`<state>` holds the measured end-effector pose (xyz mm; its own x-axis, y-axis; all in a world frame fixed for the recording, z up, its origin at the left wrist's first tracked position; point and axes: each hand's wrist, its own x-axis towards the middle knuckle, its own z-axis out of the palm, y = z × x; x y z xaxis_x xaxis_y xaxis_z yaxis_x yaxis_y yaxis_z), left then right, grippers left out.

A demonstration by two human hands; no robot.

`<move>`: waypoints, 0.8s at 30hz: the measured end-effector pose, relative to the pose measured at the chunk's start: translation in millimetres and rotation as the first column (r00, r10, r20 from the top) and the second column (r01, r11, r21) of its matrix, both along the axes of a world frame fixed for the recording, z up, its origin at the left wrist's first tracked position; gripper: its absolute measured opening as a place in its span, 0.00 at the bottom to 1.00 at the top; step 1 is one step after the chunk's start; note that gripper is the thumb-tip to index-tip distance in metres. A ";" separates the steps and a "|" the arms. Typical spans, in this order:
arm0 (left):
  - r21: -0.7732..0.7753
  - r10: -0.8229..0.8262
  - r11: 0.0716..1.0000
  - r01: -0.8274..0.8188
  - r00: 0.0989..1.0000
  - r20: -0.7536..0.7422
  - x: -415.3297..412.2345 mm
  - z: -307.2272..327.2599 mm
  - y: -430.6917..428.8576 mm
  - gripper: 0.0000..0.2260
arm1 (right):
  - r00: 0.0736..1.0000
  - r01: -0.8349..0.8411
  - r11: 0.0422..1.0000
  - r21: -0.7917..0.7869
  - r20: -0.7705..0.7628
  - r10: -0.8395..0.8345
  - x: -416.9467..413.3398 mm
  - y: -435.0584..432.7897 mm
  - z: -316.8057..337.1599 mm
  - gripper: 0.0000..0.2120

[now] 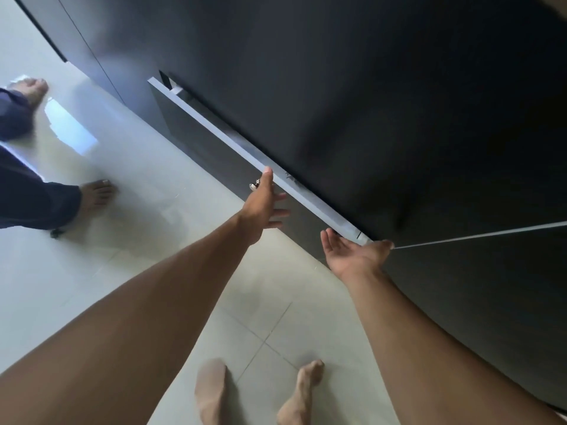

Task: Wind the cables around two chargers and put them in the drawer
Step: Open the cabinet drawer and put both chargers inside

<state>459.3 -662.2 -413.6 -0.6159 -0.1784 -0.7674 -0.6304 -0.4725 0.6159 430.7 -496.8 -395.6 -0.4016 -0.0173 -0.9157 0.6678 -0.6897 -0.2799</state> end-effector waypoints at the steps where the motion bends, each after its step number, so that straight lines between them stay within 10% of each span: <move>1: 0.001 -0.017 1.000 0.017 1.000 -0.003 -2.3 2.2 3.2 0.30 | 1.000 0.000 1.000 0.001 0.002 0.000 -4.7 0.6 0.5 0.49; 24: 0.044 0.049 0.998 -0.046 0.997 -0.063 -28.6 -6.0 23.9 0.31 | 0.975 0.215 0.966 -0.141 -0.021 -0.220 -23.9 -3.8 9.3 0.43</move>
<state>430.7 -638.4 -419.6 -0.6554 -0.1772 -0.7342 -0.5666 -0.5275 0.6331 406.8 -500.6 -386.3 -0.4422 -0.0500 -0.8955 0.4885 -0.8508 -0.1938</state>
